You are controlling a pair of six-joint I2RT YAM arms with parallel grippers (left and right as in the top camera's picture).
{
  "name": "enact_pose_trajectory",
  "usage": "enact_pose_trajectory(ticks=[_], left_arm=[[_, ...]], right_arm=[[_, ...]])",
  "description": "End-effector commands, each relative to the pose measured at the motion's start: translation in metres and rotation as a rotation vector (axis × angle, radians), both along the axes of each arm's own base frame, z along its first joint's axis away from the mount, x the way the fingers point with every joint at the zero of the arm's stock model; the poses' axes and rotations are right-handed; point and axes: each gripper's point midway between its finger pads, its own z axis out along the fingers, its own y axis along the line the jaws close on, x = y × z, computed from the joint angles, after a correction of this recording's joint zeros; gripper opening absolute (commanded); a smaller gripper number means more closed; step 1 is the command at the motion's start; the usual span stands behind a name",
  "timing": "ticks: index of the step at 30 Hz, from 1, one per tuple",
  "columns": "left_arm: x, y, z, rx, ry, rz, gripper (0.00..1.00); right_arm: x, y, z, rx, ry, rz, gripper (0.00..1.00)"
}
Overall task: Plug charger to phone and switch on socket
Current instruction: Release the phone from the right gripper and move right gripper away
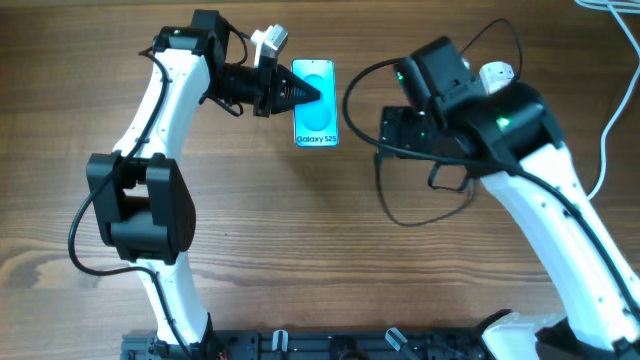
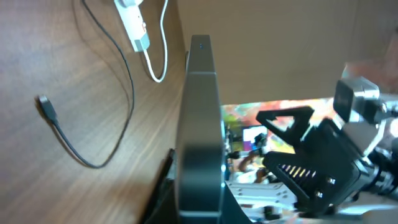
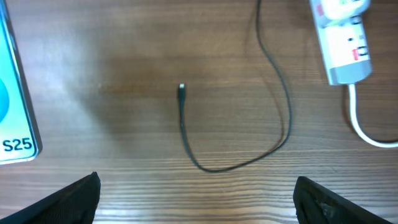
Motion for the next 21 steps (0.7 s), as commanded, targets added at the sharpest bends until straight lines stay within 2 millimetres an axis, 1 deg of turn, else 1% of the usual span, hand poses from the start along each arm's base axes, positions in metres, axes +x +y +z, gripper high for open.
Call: enact_pose_trajectory(ticks=[1,3,4,7,10,11,12,14,15,19,20,21], left_arm=[[-0.002,0.004,0.016,-0.027,-0.135,-0.01,0.04],[0.002,0.008,0.003,0.047,-0.161,-0.007,0.04],[0.004,0.011,-0.007,0.107,-0.174,-0.005,0.04],[0.007,0.018,-0.023,0.213,-0.144,0.01,0.04],[0.009,0.019,-0.025,0.228,-0.12,0.026,0.04],[0.012,0.019,-0.025,0.228,-0.119,0.033,0.04],[0.015,0.018,-0.024,0.226,-0.133,0.039,0.04],[0.02,0.019,-0.025,0.233,-0.163,0.045,0.04],[0.023,0.02,-0.028,0.257,-0.162,0.056,0.04],[0.035,0.037,-0.055,0.45,-0.081,0.147,0.04],[0.037,0.041,-0.059,0.483,-0.064,0.164,0.04],[0.037,0.043,-0.061,0.499,-0.054,0.171,0.04]], right_arm=[[0.004,0.008,-0.023,-0.017,0.071,0.056,1.0],[0.009,0.007,-0.038,-0.032,0.098,0.045,1.0],[0.011,0.006,-0.044,-0.034,0.109,0.038,1.0],[0.018,0.002,-0.064,-0.022,0.15,0.021,1.0],[0.027,0.007,-0.083,0.023,0.18,0.094,0.98],[0.03,0.007,-0.086,0.019,0.177,0.11,0.92],[0.033,0.005,-0.094,0.012,0.176,0.125,0.84],[0.035,0.005,-0.105,0.014,0.176,0.122,0.8],[0.034,0.005,-0.115,0.018,0.184,0.109,0.79],[0.027,0.001,-0.152,0.007,0.213,0.106,0.78],[0.026,0.001,-0.159,0.006,0.214,0.106,0.77],[0.025,0.0,-0.172,0.008,0.213,0.103,0.73]])
